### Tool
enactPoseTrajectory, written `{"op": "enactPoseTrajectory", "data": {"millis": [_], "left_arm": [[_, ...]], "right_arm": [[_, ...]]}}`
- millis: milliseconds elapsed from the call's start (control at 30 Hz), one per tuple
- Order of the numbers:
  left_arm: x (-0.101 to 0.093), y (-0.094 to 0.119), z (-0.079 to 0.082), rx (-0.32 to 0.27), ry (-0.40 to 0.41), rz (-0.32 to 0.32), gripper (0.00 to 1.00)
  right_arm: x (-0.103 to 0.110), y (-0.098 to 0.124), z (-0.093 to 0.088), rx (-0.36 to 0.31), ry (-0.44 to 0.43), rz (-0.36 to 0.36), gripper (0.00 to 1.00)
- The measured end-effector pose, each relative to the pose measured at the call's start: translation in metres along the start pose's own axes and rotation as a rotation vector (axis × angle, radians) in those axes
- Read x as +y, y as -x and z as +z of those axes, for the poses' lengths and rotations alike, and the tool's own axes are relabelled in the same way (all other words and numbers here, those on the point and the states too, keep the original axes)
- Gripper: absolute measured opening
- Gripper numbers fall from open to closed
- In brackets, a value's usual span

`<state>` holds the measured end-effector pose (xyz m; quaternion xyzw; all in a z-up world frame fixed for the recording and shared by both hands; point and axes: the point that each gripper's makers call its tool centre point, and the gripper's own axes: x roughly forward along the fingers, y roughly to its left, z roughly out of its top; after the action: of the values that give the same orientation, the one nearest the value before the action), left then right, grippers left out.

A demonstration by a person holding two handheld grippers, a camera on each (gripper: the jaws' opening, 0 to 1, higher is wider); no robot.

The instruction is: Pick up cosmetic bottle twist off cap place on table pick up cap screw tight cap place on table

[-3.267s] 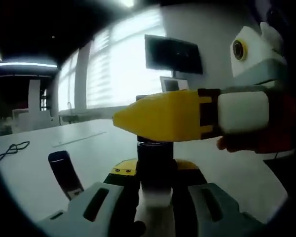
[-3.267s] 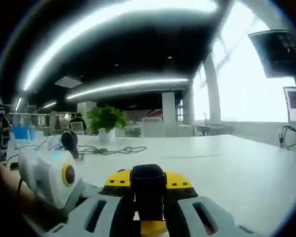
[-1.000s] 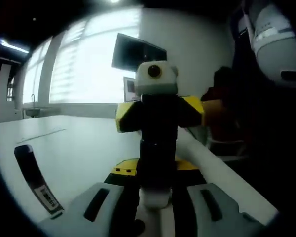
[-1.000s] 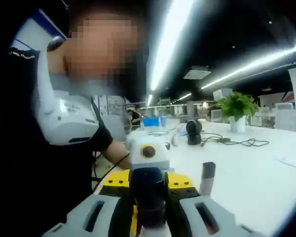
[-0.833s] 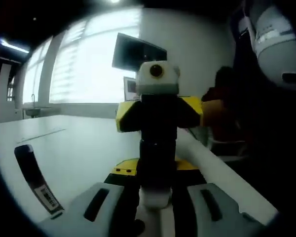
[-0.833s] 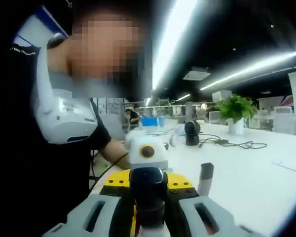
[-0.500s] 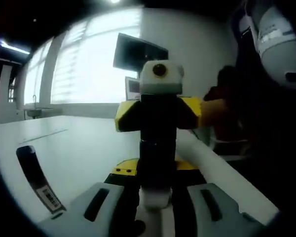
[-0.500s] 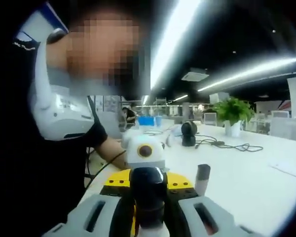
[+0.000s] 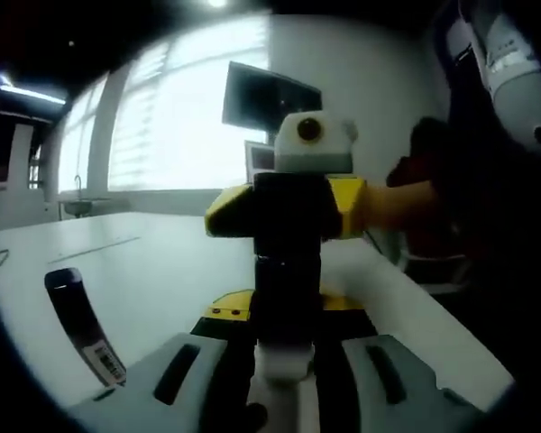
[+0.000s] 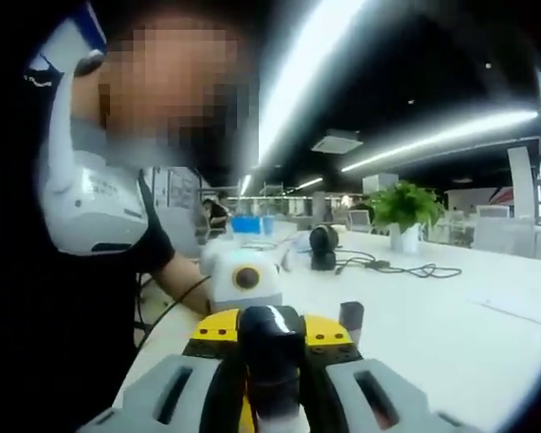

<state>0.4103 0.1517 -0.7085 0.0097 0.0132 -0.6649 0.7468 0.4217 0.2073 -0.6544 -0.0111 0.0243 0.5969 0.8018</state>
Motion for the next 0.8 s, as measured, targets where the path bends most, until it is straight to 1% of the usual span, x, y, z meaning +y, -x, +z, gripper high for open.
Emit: {"op": "enactPoseTrajectory", "data": {"millis": [167, 367, 567, 667, 800], "left_arm": [[0.007, 0.000, 0.000, 0.000, 0.001, 0.034, 0.14], [0.014, 0.001, 0.000, 0.001, 0.000, 0.068, 0.14], [0.015, 0.001, 0.000, 0.001, 0.002, 0.075, 0.14], [0.015, 0.000, 0.000, 0.001, 0.002, 0.076, 0.14], [0.016, 0.000, 0.000, 0.001, 0.002, 0.076, 0.14]], "right_arm": [[-0.007, -0.003, 0.000, -0.005, -0.006, -0.049, 0.16], [-0.014, -0.004, 0.000, -0.003, 0.001, -0.131, 0.16], [-0.015, -0.004, 0.000, 0.006, -0.002, -0.183, 0.16], [-0.015, -0.005, 0.000, 0.007, -0.008, -0.224, 0.16], [-0.017, -0.003, -0.001, 0.002, -0.013, -0.299, 0.16]]}}
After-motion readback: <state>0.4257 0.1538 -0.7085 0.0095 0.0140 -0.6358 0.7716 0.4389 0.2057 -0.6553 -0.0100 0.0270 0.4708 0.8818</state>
